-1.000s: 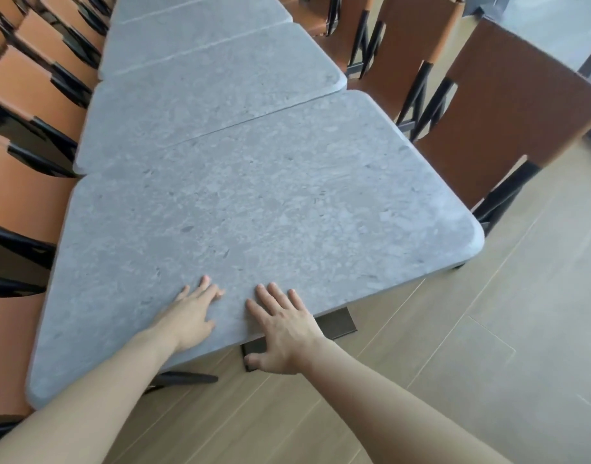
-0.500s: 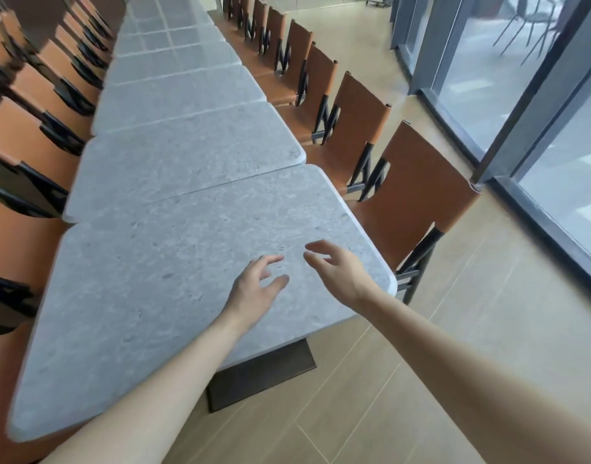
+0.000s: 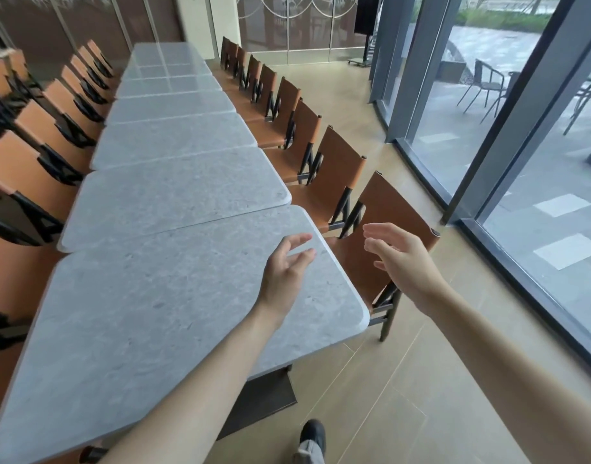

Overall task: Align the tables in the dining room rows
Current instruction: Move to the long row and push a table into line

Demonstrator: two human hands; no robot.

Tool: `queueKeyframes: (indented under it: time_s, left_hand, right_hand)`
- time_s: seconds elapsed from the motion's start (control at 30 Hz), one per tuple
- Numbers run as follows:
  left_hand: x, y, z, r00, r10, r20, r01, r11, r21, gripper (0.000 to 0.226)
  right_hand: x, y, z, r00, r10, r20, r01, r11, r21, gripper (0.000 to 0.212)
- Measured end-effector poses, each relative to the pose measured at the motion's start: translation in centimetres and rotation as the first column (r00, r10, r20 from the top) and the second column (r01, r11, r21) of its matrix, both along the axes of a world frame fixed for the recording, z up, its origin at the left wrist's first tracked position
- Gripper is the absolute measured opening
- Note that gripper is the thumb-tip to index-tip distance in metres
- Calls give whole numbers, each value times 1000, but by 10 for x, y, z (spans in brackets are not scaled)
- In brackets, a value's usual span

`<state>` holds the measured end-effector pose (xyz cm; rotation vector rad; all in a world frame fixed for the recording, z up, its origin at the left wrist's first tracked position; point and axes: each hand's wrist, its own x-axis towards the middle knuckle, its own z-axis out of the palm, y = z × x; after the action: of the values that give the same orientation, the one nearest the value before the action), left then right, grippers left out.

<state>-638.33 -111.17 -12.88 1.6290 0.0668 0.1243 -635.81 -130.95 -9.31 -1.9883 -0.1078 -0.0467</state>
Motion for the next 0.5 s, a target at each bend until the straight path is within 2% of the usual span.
queueKeyframes:
  time_s: [0.23, 0.37, 0.5]
  left_hand:
    - [54, -14, 27, 994, -15, 110, 14, 1000, 12, 21]
    - [96, -17, 25, 997, -7, 82, 4, 999, 33, 22]
    - [147, -12, 16, 993, 106, 57, -106, 994, 7, 20]
  right_hand:
    - [42, -15, 25, 998, 55, 9, -54, 998, -11, 22]
    - [92, -21, 33, 995, 101, -19, -102, 993, -61, 23]
    - [151, -23, 39, 982, 187, -41, -190, 975, -113, 23]
